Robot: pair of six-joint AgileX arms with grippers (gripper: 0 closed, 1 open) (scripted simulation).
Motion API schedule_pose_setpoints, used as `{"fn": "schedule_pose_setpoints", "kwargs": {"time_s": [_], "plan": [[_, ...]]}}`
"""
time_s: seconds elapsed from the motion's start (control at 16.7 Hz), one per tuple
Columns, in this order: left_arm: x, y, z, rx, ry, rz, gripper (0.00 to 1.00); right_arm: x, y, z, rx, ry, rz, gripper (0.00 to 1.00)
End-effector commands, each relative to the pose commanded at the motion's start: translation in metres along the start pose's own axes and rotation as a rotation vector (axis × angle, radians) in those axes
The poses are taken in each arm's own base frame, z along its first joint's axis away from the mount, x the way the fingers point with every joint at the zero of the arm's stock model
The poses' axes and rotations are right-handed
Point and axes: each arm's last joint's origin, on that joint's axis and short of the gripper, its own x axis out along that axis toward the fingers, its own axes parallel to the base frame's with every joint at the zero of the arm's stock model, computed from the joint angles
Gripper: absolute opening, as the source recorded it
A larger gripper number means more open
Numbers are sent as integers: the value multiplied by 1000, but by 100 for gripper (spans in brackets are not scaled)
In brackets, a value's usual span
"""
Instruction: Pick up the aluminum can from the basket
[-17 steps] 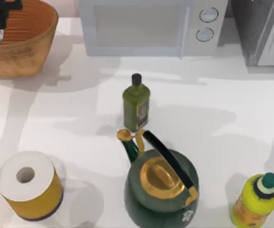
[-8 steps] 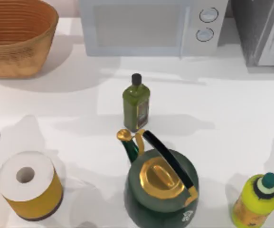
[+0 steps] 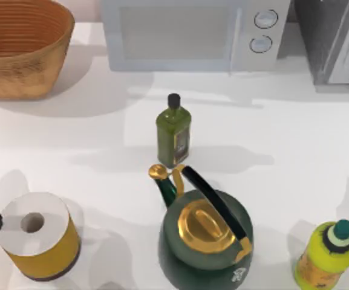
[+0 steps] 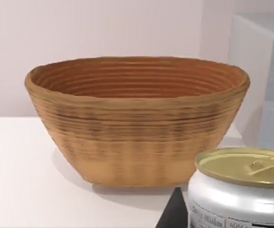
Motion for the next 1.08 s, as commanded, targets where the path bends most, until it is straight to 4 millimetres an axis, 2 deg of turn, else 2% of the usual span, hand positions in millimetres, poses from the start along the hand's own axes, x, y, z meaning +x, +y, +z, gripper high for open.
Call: {"fn": "schedule_pose_setpoints", "kwargs": {"time_s": [0.42,0.54,0.66,0.84,0.96,1.08], "plan": [[0,0,-2,2,2,0,0,0,0,0,0,0,0,100],[1,0,6,6,-12,-11,0,0,0,0,0,0,0,100],[2,1,24,17,-45,-46,0,0,0,0,0,0,0,100],[13,0,64,48,-107,-157,0,0,0,0,0,0,0,100],[30,-2,94,75,-144,-275,0,0,0,0,0,0,0,100],[59,-4,118,100,-166,-422,0,0,0,0,0,0,0,100]]}}
